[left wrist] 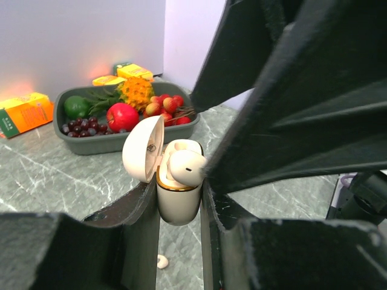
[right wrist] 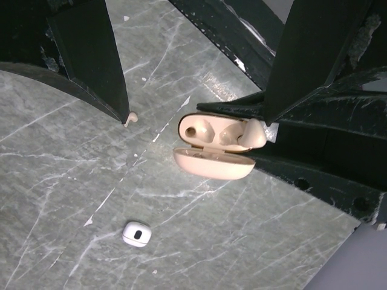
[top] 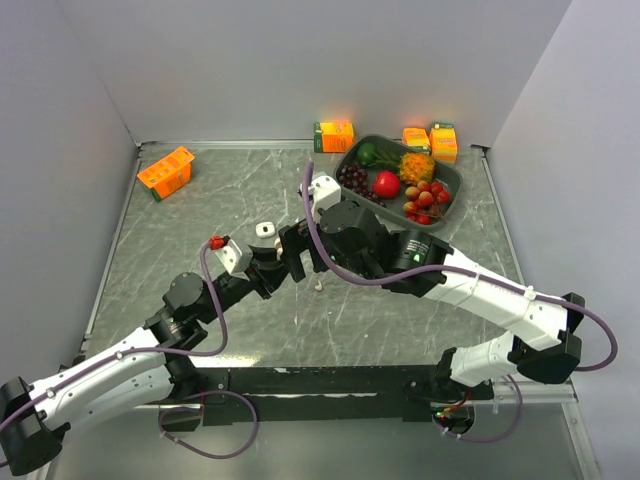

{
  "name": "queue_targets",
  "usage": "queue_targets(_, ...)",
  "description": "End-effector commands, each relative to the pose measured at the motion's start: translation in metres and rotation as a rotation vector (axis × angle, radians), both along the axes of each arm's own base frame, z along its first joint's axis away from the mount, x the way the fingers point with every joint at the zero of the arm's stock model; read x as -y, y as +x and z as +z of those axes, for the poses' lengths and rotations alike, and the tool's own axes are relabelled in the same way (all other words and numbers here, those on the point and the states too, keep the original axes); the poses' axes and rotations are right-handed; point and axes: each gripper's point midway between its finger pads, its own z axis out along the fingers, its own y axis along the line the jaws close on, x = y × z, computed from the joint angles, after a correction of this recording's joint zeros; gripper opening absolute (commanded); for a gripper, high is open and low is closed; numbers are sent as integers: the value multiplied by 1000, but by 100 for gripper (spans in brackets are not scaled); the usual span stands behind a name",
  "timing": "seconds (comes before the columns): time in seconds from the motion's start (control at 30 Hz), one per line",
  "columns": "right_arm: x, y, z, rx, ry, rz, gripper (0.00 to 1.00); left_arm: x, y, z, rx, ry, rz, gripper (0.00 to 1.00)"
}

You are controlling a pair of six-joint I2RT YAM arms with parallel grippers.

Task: Insert the wireless bluetooth earbuds into the charging case
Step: Adjust the earbud with the charging case.

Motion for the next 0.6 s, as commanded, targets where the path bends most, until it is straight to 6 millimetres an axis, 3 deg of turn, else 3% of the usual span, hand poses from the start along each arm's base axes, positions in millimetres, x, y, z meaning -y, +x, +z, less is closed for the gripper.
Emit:
queue_targets(0.0,-1,10,6,11,3,-30,99,-2,-12,37,77,-92,-41,1)
queue_targets(0.57,17,20,3,10,-7,-92,99,-7,-15,40,92,-104,-38,1)
